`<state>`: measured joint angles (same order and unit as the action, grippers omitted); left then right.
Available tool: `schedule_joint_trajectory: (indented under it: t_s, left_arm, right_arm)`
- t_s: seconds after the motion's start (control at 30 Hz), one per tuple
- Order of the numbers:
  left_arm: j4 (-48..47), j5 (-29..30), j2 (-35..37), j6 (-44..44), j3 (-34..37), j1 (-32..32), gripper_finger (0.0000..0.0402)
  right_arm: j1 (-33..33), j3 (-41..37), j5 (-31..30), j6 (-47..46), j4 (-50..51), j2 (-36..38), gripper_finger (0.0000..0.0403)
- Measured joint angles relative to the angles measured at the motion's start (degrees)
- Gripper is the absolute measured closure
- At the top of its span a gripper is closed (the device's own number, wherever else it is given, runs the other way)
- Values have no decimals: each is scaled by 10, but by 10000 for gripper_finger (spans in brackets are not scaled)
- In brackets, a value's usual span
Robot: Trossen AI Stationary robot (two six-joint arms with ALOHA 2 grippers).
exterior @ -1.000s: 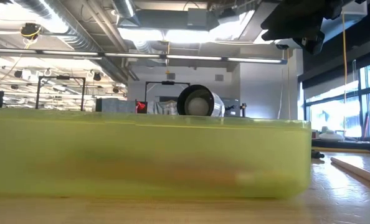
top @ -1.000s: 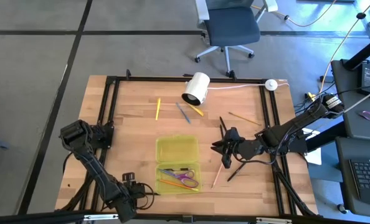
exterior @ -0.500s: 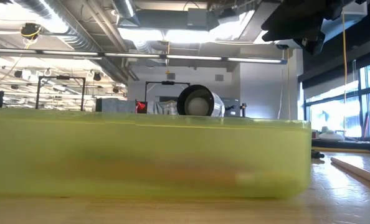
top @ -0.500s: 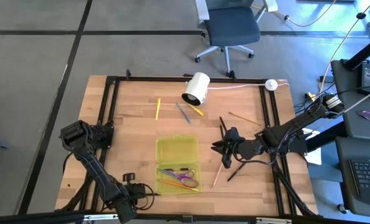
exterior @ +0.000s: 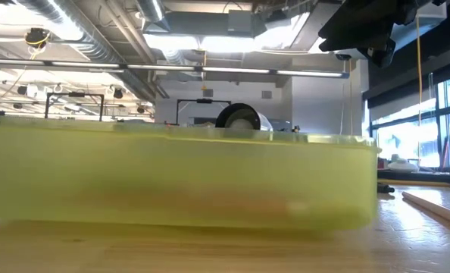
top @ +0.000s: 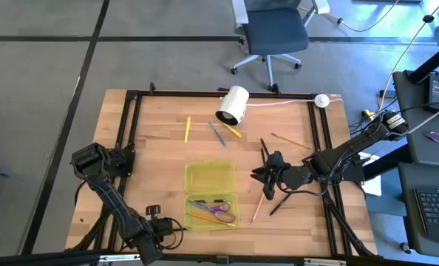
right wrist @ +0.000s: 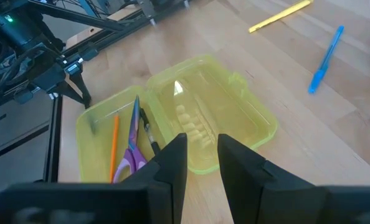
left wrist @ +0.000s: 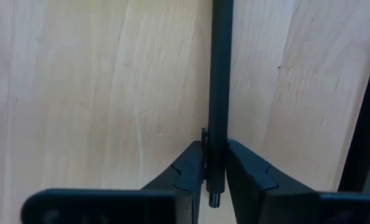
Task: Pick & place school supplies into a supply box
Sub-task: Put the black pen into the yellow supply box
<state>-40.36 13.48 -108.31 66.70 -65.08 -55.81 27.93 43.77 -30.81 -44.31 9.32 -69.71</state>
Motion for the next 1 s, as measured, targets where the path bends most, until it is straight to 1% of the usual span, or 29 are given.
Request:
schedule_joint_trajectory:
  t_s: [0.07, 0.2, 0.5, 0.63, 0.83, 1.0]
  left_arm:
    - [0, -8, 0, -2, 0, 1, 353]
    - [-1, -40, 0, -26, 0, 3, 354]
    - [-12, -53, -1, -108, -17, 2, 354]
    - [-27, -70, -3, -123, -27, 2, 354]
    - [-46, -128, -3, -132, -47, 0, 355]
    - [-59, -137, -2, -142, -73, 1, 355]
  right_arm:
    - [0, 0, 0, 0, 0, 0, 308]
    - [0, 0, 0, 0, 0, 0, 308]
    - [0, 0, 0, 15, 0, 0, 308]
    - [0, 0, 0, 15, 0, 0, 308]
    - [0, 0, 0, 16, 0, 0, 308]
    - [0, 0, 0, 25, 0, 0, 308]
